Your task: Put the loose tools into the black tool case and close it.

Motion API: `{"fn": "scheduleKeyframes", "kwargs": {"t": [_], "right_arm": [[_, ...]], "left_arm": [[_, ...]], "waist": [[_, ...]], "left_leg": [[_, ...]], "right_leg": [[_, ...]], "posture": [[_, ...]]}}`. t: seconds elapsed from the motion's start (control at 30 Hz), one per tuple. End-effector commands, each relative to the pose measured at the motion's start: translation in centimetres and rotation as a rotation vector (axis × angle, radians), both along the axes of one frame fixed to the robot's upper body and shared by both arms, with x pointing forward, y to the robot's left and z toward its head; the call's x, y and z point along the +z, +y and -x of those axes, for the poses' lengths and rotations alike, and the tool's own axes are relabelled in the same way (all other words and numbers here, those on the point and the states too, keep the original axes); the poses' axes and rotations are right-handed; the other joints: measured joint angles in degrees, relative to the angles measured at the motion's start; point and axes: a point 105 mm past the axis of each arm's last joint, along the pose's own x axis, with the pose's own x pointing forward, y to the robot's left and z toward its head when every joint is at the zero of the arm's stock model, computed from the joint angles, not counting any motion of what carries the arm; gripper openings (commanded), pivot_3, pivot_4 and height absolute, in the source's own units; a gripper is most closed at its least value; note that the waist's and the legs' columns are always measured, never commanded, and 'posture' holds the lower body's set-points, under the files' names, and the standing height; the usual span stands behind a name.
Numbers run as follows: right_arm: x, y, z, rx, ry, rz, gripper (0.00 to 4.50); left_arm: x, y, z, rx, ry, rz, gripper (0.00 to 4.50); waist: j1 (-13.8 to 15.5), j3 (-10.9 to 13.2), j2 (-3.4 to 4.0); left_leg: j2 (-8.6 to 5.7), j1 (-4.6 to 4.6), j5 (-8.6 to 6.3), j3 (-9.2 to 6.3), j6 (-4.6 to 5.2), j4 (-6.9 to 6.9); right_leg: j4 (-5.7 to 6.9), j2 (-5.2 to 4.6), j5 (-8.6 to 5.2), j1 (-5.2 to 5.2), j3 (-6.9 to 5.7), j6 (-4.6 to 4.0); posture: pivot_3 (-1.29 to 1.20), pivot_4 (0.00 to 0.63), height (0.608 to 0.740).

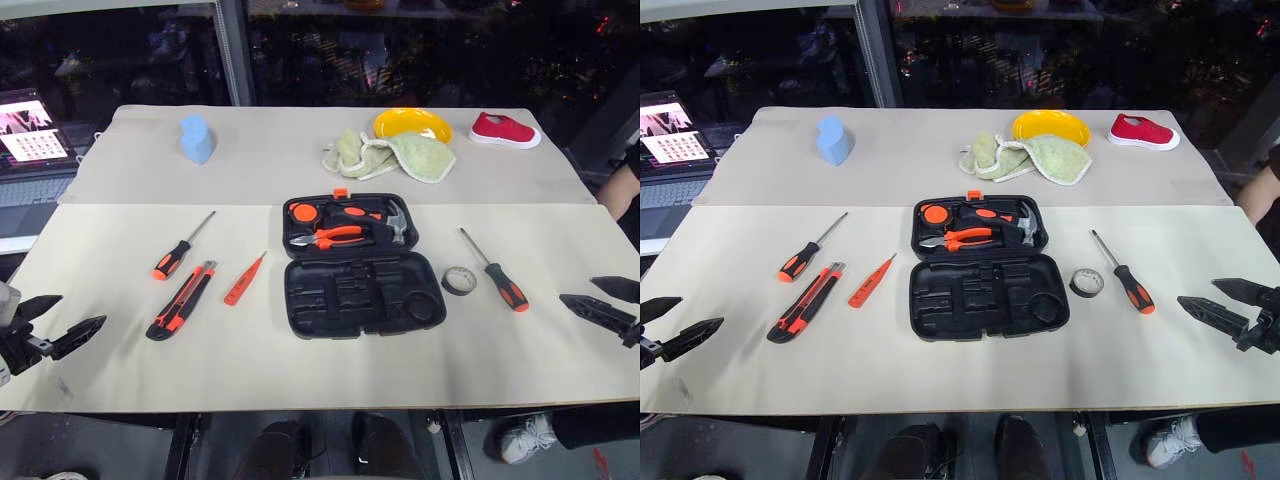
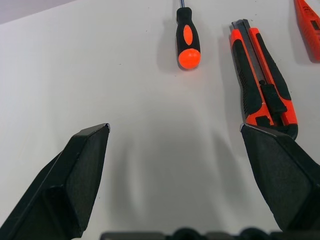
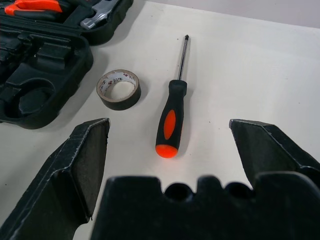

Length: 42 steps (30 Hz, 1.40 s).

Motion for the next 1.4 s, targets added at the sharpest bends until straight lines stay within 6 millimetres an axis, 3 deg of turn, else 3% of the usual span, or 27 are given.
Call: {"fn": "scheduleKeyframes", "kwargs": {"t": [0.03, 0.33, 0.43, 0.6, 0.8, 0.9, 1.07, 1.13, 1.23, 1.33, 1.4], "right_arm": [[1.3, 0.2, 0.4, -0.007, -0.046, 0.012, 4.45], [2.1, 1.4, 0.6, -0.011, -0.095, 0.053, 4.45], [3.5, 4.2, 0.6, 0.082, -0.121, 0.036, 4.45], [5.9, 10.9, 1.1, 0.314, -0.168, 0.02, 4.45], [7.2, 17.3, 2.3, 0.55, -0.188, 0.02, 4.45], [7.0, 20.8, 2.3, 0.646, -0.231, 0.002, 4.45], [6.3, 23.9, 3.3, 0.747, -0.23, -0.069, 4.45], [5.9, 24.4, 3.5, 0.759, -0.232, -0.053, 4.45], [6.0, 24.6, 3.4, 0.744, -0.251, -0.058, 4.45], [6.3, 24.4, 3.3, 0.732, -0.271, -0.042, 4.5], [6.4, 24.3, 3.3, 0.727, -0.278, -0.033, 4.5]], "left_arm": [[0.4, -0.4, -0.3, -0.022, -0.02, -0.047, 4.5], [0.9, -2.3, -3.1, -0.076, 0.021, -0.034, 4.5], [1.1, -2.8, -4.7, -0.079, 0.061, -0.059, 4.5], [1.5, -3.5, -8.4, -0.057, 0.16, -0.077, 4.5], [2.3, -4.4, -11.5, -0.133, 0.274, -0.122, 4.5], [1.6, -4.8, -13.5, -0.143, 0.361, -0.203, 4.5], [0.6, -5.8, -16.0, -0.167, 0.443, -0.256, 4.5], [0.2, -5.9, -16.6, -0.162, 0.46, -0.268, 4.5], [-0.1, -6.1, -17.3, -0.155, 0.481, -0.274, 4.5], [-0.4, -6.1, -17.6, -0.157, 0.498, -0.289, 3.76], [-0.5, -6.1, -17.8, -0.157, 0.5, -0.285, 2.91]], "waist": [[0.0, 0.0, 0.0], [0.6, 0.0, -0.01], [0.6, 0.0, 0.02], [0.6, 0.0, -0.01], [0.2, 0.1, -0.23], [0.2, 0.1, -0.4], [0.6, 0.0, -0.49], [0.6, 0.0, -0.54], [0.6, 0.0, -0.59], [0.7, 0.0, -0.6], [0.7, 0.0, -0.6]], "left_leg": [[0.0, 0.0, 0.0, 0.0, -0.01, 0.0], [-0.01, 0.02, 0.11, 0.01, -0.18, 0.0], [-0.01, 0.03, 0.22, 0.02, -0.38, 0.0], [0.0, 0.0, 0.25, -0.02, -0.4, 0.0], [-0.02, 0.04, 0.4, -0.03, -0.64, 0.01], [-0.04, -0.1, 0.39, -0.05, -0.62, 0.01], [-0.12, -0.88, 0.47, -0.18, -0.48, 0.33], [-0.17, -1.22, 0.67, -0.23, -0.1, 0.7], [-0.19, -1.41, 0.67, -0.31, -0.05, 0.91], [-0.19, -1.45, 0.66, -0.35, -0.04, 1.05], [-0.19, -1.44, 0.64, -0.36, -0.01, 1.08]], "right_leg": [[0.0, 0.0, 0.0, 0.0, 0.0, 0.0], [0.0, 0.0, 0.01, 0.03, 0.0, 0.02], [0.05, 0.01, 0.01, 0.01, 0.0, 0.01], [0.1, 0.07, 0.1, -0.04, -0.05, -0.11], [0.14, 0.12, 0.13, -0.02, -0.09, -0.1], [0.09, 0.09, 0.14, -0.14, -0.17, -0.11], [0.17, 0.06, 0.16, -0.76, -0.39, -0.12], [0.91, 0.05, 0.17, -1.09, -0.46, -0.13], [0.87, 0.04, 0.18, -1.12, -0.6, -0.09], [0.85, 0.0, 0.19, -1.06, -0.66, -0.06], [0.82, -0.06, 0.19, -1.07, -0.63, -0.06]], "posture": [[0.0, 0.15, 0.732], [0.0, 0.15, 0.732], [0.0, 0.15, 0.732], [0.0, 0.15, 0.732], [0.0, 0.15, 0.732], [0.0, 0.15, 0.732], [0.0, 0.15, 0.732], [0.0, 0.15, 0.732], [0.0, 0.15, 0.732], [0.0, 0.15, 0.732], [0.0, 0.15, 0.732]]}}
